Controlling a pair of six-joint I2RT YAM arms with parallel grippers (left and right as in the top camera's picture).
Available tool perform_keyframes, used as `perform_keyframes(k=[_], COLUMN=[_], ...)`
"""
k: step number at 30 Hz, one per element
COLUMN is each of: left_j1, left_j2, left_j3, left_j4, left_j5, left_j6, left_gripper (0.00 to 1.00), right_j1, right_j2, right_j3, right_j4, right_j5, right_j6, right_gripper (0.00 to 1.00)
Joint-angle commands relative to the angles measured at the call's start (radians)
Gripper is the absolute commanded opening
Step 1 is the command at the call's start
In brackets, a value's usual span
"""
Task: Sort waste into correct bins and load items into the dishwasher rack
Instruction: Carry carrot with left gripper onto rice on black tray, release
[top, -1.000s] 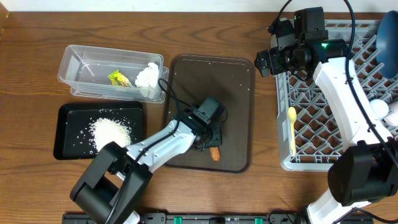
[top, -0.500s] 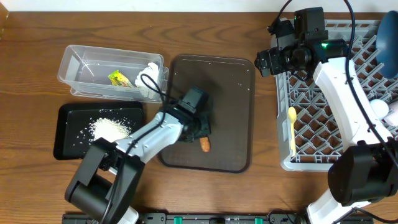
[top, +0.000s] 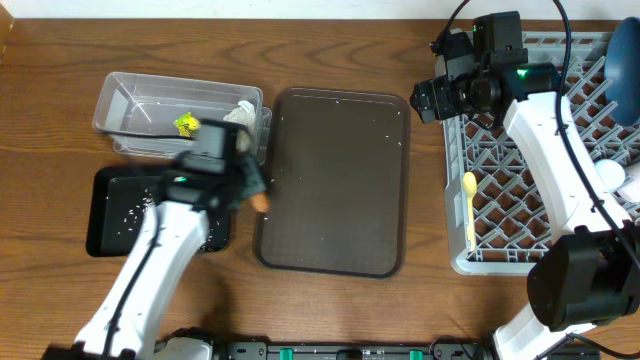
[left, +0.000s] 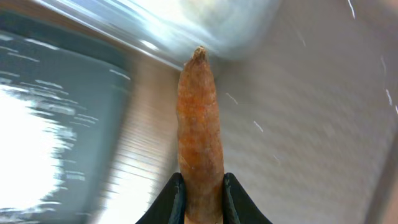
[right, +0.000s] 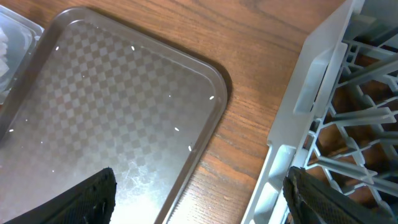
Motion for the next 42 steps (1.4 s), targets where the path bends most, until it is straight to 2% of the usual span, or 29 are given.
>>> perform_keyframes(k=[1,6,11,25,31,34,36,37,40,42], left_j1=[0.129,0.322,0.444,0.484,0.484,0.484,0.484,0.484,0.484,0.484], left_j2=[-0.039,-0.023,0.039,0.344,0.381,0.375,0.359,0.348,0.294,0.244], left_j3=[0.001,-0.002,-0.003,-0.003,-0.003,-0.002,-0.001,0.002,0.021,0.035], left_j4=[-0.013,-0.018,-0.031,0.046,0.068,0.071,0.07,0.069,0.035,0.012], left_j5=[-0.055,-0.055,-0.054,-0.11,-0.109,-0.108,-0.069,-0.051,-0.041,-0.01], left_j6=[0.021,-0.011,-0.032,-0.032,-0.032,-0.031,0.003,0.026,0.08,0.166], left_gripper=[0.06,0.06,0.07,0.08,0.08,0.24,0.43,0.49,0.58,0.63], right_j1=[0.0,0.003,0.002,-0.001,-0.006,-0.008,-0.008,-0.008,-0.01,-0.014], right_j2=[0.007,0.007,0.007,0.007,0.007,0.007,0.007,0.007,0.007,0.007], right_j3=[0.001,0.001,0.001,0.001,0.001,0.001,0.001,0.001,0.001,0.001], right_j4=[0.0,0.003,0.002,0.001,-0.011,-0.012,-0.011,-0.01,0.004,0.027], right_j5=[-0.011,-0.011,-0.011,-0.011,-0.011,-0.011,-0.011,-0.011,-0.011,-0.012], right_j6=[0.008,0.008,0.008,0.008,0.008,0.008,0.008,0.008,0.008,0.027], right_gripper=[0.86,0.86,0.84,0.85,0.85,0.85,0.86,0.86,0.86,0.86])
